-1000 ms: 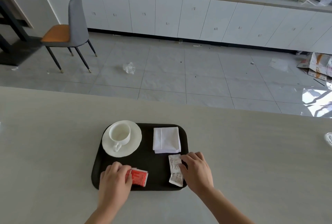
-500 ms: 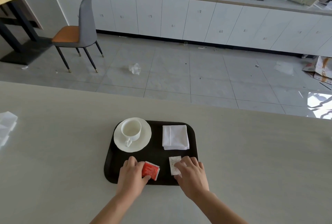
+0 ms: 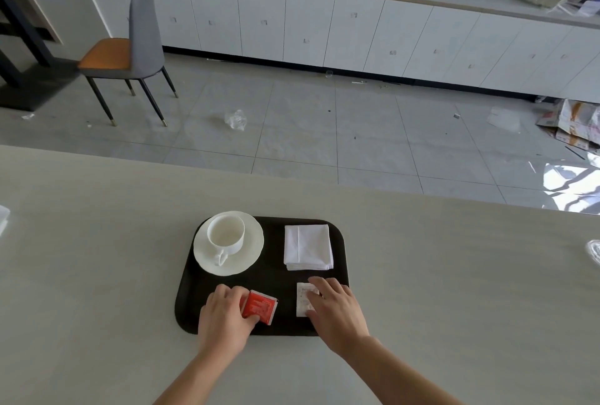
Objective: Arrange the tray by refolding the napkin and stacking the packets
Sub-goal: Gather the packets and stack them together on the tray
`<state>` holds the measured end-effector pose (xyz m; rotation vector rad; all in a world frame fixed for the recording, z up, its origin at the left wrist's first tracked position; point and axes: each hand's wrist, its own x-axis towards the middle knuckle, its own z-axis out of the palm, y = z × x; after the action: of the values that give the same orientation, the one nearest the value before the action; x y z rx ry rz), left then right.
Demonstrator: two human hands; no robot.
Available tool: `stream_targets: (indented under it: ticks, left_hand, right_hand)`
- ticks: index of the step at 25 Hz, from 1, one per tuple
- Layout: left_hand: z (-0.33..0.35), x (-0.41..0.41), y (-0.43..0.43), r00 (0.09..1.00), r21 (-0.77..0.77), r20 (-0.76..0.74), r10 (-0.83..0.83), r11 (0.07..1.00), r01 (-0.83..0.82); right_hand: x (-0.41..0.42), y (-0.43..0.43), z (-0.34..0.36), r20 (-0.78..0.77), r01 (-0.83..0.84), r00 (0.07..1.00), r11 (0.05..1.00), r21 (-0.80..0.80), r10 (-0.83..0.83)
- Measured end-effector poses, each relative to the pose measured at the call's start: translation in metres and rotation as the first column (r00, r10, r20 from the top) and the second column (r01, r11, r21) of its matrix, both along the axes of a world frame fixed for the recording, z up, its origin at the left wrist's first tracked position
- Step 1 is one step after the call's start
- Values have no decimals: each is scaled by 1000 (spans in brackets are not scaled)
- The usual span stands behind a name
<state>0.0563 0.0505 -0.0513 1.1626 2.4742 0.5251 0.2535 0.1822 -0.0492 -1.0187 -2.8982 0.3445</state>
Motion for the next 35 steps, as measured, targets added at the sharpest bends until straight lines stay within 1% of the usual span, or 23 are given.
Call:
stream_targets:
  ticks: [3,6,7,8,9,10,11,12,13,14,16,17,18,19,20,21,22,23,25,28,30,32,35]
  left_hand:
    - [-3,-2,-4,999,-18,5,36,999,-36]
    - [-2,-3,-3,998,-10,36,56,998,-56]
    - [-2,-4,-4,998,-8,42,55,998,-55]
    - [-3,-5,-4,998,-4,44,50,999,-50]
    - [-4,-5,-4,998,3,45,45,999,-45]
    - [-5,-6,-5,998,8,46,42,999,-43]
    - [-6,-5,-5,998,10,46,45,999,-45]
    - [-6,-5,-5,998,13,43,48,999,-49]
    - [-7,-5,-5,998,19,39,50,999,-51]
    - [-8,-5,-6,998,27,36,50,998,-51]
    - [-9,-7,-6,998,34,34,47,998,-48]
    - [-10,-7,-6,998,35,35,48,998,-49]
    - [-10,-7,-7,998,37,38,50,998,-51]
    - [-10,-7,-6,998,38,40,52,998,-53]
    - [-9,-7,-6,998,39,40,55,998,-57]
    - [-9,-6,-6,997,39,41,60,997,-61]
    - [-9,-6,-6,997,39,43,64,997,-65]
    - [-10,-6,-5,997,38,48,66,997,-68]
    - [-11,-7,-5,995,32,66,79,996,-81]
    - [-11,-9,-6,992,48,91,91,994,-96]
    - [-10,-8,-6,991,54,98,93,994,-99]
    - [-9,-7,-6,991,50,100,93,994,-98]
    - [-9,-8,-8,991,75,94,98,992,-105]
  right_hand:
    - [1,4,1,9,-38,999,998,-45,39]
    - [-1,7,5,-20,-139,990,990,21,139]
    - [-2,8,6,-62,-126,990,992,3,126]
    - [-3,9,9,-128,-70,990,996,-49,63]
    - [-4,10,14,-183,38,981,988,-148,-65]
    - [-5,13,18,-212,160,951,944,-287,-226]
    - [-6,17,22,-199,261,904,856,-446,-379]
    - [-7,23,23,-146,317,864,744,-588,-483]
    - [-8,28,26,-75,335,855,658,-674,-512]
    - [-7,32,28,-16,325,883,637,-699,-469]
    - [-3,38,28,47,284,946,752,-595,-320]
    - [-1,39,29,25,285,949,817,-501,-315]
    - [3,39,28,-40,297,938,862,-411,-343]
    - [8,37,28,-76,322,924,872,-369,-374]
    - [13,34,29,-61,340,923,881,-330,-379]
    - [17,29,29,23,334,939,897,-290,-343]
    - [22,24,25,125,290,956,926,-242,-267]
    - [27,19,21,190,238,961,948,-210,-199]
    - [30,12,20,182,191,970,969,-155,-162]
    - [32,7,22,136,112,984,994,8,-112]
    - [35,8,21,91,134,987,990,-45,-130]
    - [35,7,22,102,149,985,984,-95,-139]
    - [27,2,23,118,116,987,993,-27,-112]
